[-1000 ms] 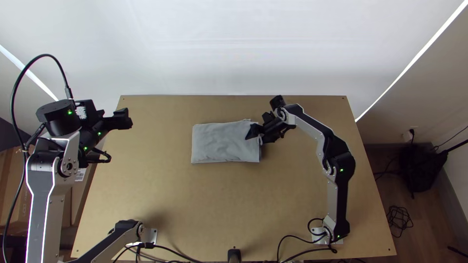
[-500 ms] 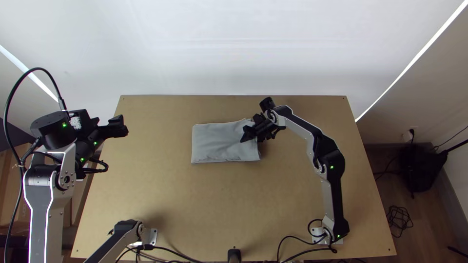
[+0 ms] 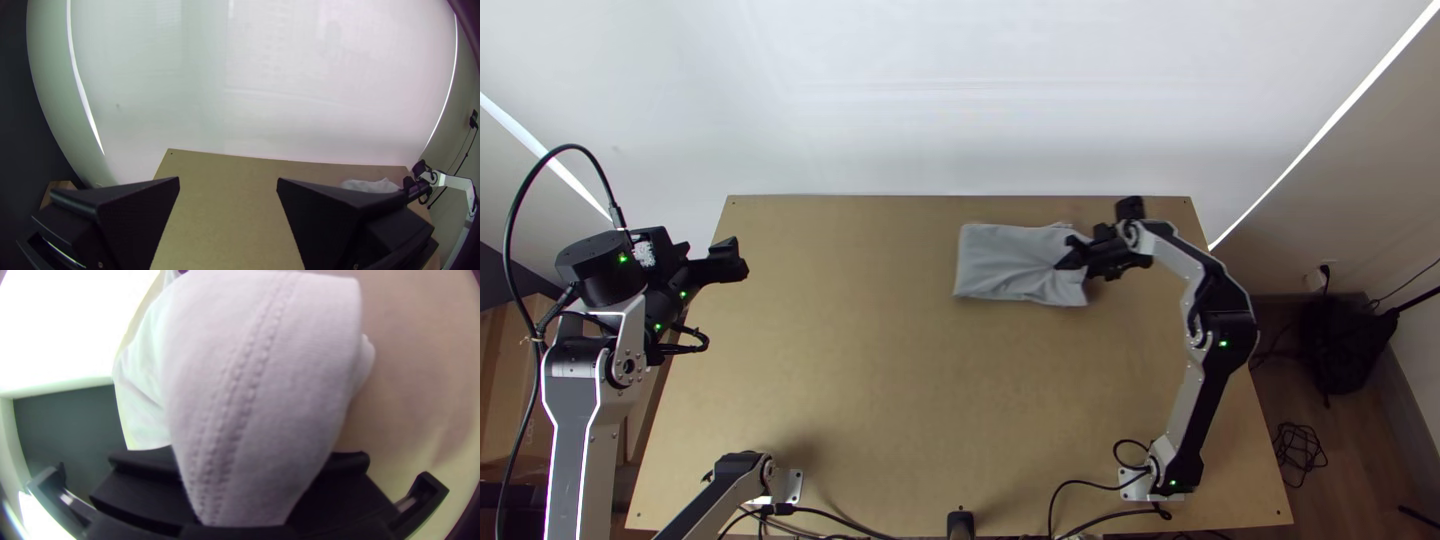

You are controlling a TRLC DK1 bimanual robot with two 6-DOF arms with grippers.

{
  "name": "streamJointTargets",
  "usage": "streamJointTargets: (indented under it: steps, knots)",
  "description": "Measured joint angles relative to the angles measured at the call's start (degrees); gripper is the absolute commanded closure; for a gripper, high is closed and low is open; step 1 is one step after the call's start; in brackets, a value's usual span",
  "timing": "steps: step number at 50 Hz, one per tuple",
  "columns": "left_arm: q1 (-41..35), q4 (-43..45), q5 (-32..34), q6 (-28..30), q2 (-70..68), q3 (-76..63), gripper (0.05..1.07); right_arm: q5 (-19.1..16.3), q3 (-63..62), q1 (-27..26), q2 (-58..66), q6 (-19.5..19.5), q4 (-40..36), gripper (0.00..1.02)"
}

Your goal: Fold the t-shirt

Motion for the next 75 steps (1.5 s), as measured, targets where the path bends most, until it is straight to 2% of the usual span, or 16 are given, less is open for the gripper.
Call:
streamJointTargets:
  steps: [11, 23, 24, 26, 29, 30, 31, 34, 41, 46, 52, 60, 75]
  knots:
    - [0.0, 0.6, 0.0, 0.0, 0.0, -0.2, 0.09, 1.5, 0.1, -13.4, 0.0, 0.1, 1.0, 0.95]
    - [0.0, 1.9, 0.3, 0.0, 0.1, -0.4, 0.09, 4.0, 0.7, -23.5, 0.0, 0.8, 2.1, 0.94]
    - [0.0, 1.9, 0.3, 0.0, 0.1, -0.4, 0.09, 4.2, 0.9, -24.2, 0.0, 0.9, 2.2, 0.89]
    - [0.0, 1.9, 0.3, 0.0, 0.1, -0.5, 0.09, 5.0, 0.9, -25.3, 0.0, 1.1, 2.5, 0.67]
    - [-0.1, 2.2, 0.3, 0.0, 0.1, -0.9, 0.09, 5.7, 0.9, -26.7, -0.1, 1.1, 2.9, 0.15]
    - [-0.1, 2.3, 0.4, 0.0, 0.1, -1.2, 0.09, 6.0, 0.9, -27.0, -0.1, 1.1, 3.0, 0.07]
    - [-0.1, 2.4, 0.4, 0.0, 0.1, -1.3, 0.09, 5.9, 0.9, -27.3, -0.3, 1.1, 3.1, 0.04]
    - [-0.1, 2.8, 0.9, 0.0, 0.1, -1.9, 0.09, 6.9, 0.9, -28.0, -1.3, 1.1, 3.4, 0.04]
    - [-0.1, 3.5, 1.4, 0.0, -0.1, -3.3, 0.09, 12.2, 0.8, -30.0, -5.6, 1.2, 4.0, 0.04]
    - [-0.1, 5.8, 1.4, 0.0, -0.8, -5.2, 0.09, 16.1, 0.4, -32.3, -10.1, 1.1, 5.5, 0.04]
    - [-0.1, 10.9, 1.4, 0.0, -3.0, -9.0, 0.09, 18.9, 0.4, -34.7, -16.2, 0.6, 7.0, 0.04]
    - [0.0, 18.7, 1.4, 0.0, -7.6, -15.2, 0.09, 20.4, -1.3, -35.3, -27.0, -2.7, 7.6, 0.04]
    - [0.0, 27.4, 1.0, -0.1, -16.1, -22.8, 0.09, 20.4, -3.7, -36.7, -52.5, -8.1, 9.9, 0.04]
